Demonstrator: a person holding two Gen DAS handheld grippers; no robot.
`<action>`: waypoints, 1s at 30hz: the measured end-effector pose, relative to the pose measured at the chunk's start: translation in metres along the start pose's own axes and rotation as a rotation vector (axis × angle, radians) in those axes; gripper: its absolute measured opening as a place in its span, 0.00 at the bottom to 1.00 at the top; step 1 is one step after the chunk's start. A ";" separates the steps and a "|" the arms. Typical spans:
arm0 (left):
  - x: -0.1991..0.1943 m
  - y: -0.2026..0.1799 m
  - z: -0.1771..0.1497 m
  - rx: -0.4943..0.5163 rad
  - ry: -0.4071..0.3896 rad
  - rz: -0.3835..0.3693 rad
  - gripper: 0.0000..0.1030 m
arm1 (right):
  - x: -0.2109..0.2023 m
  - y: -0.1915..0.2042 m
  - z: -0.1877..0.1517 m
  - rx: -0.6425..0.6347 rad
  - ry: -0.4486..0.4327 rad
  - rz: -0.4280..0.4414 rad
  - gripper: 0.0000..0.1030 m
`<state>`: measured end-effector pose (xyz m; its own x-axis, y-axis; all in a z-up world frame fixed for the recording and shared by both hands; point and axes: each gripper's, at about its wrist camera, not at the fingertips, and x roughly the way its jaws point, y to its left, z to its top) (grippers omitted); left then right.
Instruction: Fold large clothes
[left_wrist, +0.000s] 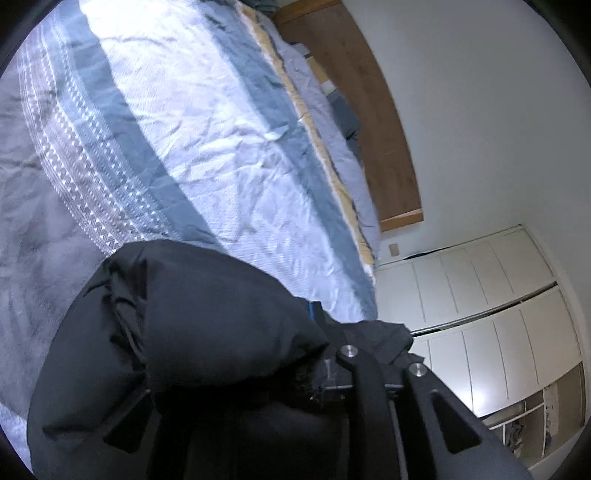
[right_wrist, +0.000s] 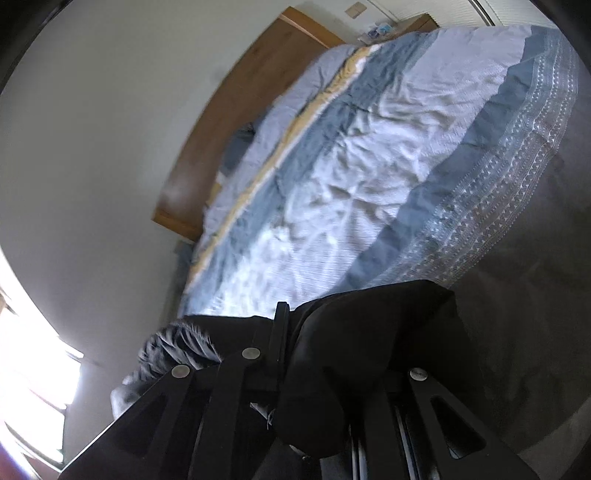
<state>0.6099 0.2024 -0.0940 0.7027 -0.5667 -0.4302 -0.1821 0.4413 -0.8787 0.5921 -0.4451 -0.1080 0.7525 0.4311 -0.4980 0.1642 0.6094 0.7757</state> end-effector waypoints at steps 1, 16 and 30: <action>0.003 0.003 0.000 -0.008 0.003 -0.004 0.18 | 0.006 -0.004 -0.001 0.009 0.008 -0.008 0.10; -0.048 -0.018 0.021 -0.079 -0.031 -0.173 0.62 | -0.017 0.000 0.010 0.084 0.010 0.069 0.71; -0.048 -0.123 -0.071 0.478 0.075 0.212 0.62 | -0.073 0.086 -0.012 -0.285 -0.016 -0.035 0.91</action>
<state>0.5502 0.1261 0.0204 0.6300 -0.4713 -0.6172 0.0312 0.8095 -0.5862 0.5435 -0.4160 -0.0093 0.7599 0.3969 -0.5148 0.0066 0.7872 0.6167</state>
